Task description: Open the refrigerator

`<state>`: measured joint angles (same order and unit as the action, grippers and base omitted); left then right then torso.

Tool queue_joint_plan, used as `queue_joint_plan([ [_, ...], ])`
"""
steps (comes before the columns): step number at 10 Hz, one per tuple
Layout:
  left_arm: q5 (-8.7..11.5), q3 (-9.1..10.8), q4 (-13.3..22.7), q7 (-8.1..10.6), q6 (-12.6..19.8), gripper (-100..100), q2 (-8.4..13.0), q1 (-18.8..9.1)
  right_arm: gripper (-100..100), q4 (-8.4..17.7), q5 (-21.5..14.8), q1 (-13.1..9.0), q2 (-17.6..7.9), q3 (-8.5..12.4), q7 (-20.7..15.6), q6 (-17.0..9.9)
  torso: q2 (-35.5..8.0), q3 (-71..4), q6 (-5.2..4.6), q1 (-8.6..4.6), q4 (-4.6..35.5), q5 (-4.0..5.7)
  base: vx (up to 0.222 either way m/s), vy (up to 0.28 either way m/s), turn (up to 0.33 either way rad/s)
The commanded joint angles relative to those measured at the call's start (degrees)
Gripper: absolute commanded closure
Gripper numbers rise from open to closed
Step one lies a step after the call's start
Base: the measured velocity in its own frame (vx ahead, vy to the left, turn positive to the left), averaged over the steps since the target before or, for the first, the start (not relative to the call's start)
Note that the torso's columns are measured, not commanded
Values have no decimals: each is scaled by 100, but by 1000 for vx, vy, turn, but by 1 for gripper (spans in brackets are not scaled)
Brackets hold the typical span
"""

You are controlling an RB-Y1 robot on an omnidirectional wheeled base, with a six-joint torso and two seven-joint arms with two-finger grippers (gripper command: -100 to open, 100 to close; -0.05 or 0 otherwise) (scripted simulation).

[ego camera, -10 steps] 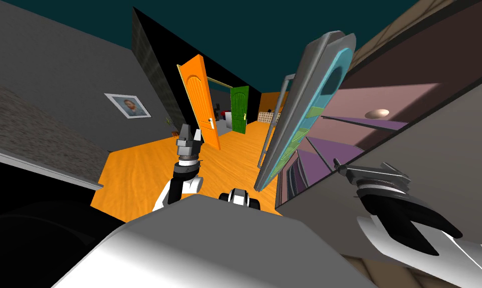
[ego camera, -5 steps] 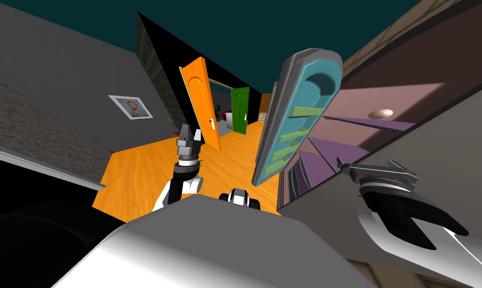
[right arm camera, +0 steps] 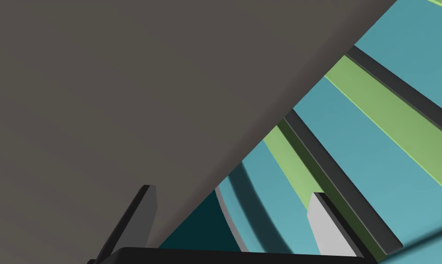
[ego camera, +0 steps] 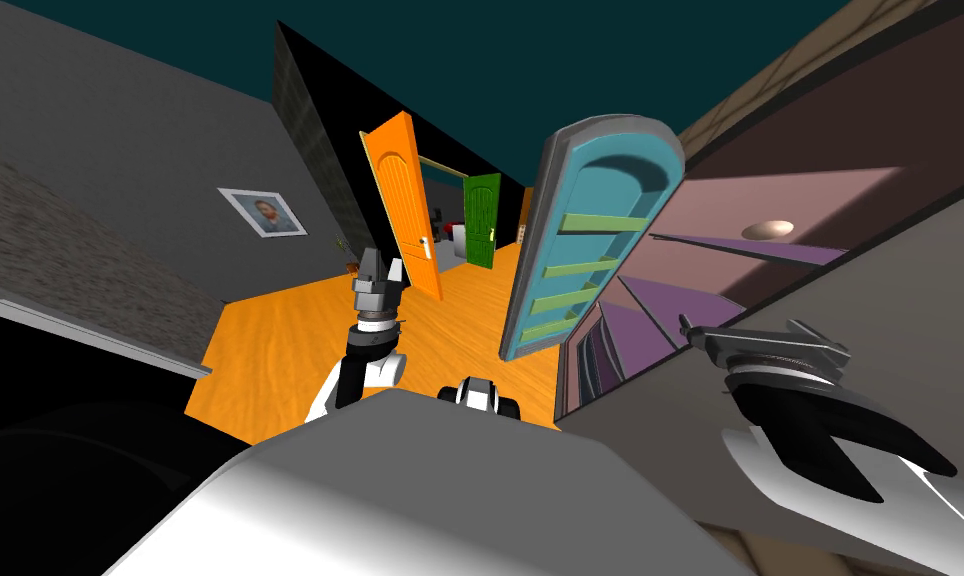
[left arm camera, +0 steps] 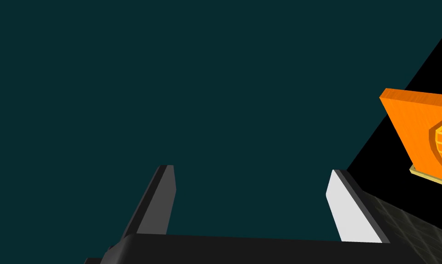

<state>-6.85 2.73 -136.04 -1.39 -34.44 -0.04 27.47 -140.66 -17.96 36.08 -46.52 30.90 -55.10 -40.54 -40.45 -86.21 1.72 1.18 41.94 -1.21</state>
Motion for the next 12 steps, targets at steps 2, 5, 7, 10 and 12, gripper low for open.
queue_joint_plan([
  [2, 0, 0, 0, 0, 0, 0, 0, 0, -100, -135, -99, -81, -310, 181, -202, -116, 25, -25, 11, 15, 0, -25, 29, 51, 28],
  [5, 0, 0, 0, 0, 0, 0, 0, 1, -100, -168, -159, -67, -457, 262, -329, -283, 18, -14, 7, 10, -10, -4, 30, 37, 11],
  [7, 0, 0, 0, 0, 0, 0, 0, 0, -100, -168, -159, -67, -457, 262, -329, -283, 17, -17, 7, 10, -10, -10, 6, 16, -11],
  [10, 0, 0, 0, 0, 0, 0, 0, 1, -100, -191, -193, -58, -536, 308, -400, -376, 14, -7, -11, 10, -17, 9, 14, 7, 42],
  [12, 0, -1, -2, 0, -1, 0, -1, 2, -100, -209, -44, -9, -529, 340, -382, -606, -87, 88, -131, -71, 3, 88, 42, -40, 15],
])
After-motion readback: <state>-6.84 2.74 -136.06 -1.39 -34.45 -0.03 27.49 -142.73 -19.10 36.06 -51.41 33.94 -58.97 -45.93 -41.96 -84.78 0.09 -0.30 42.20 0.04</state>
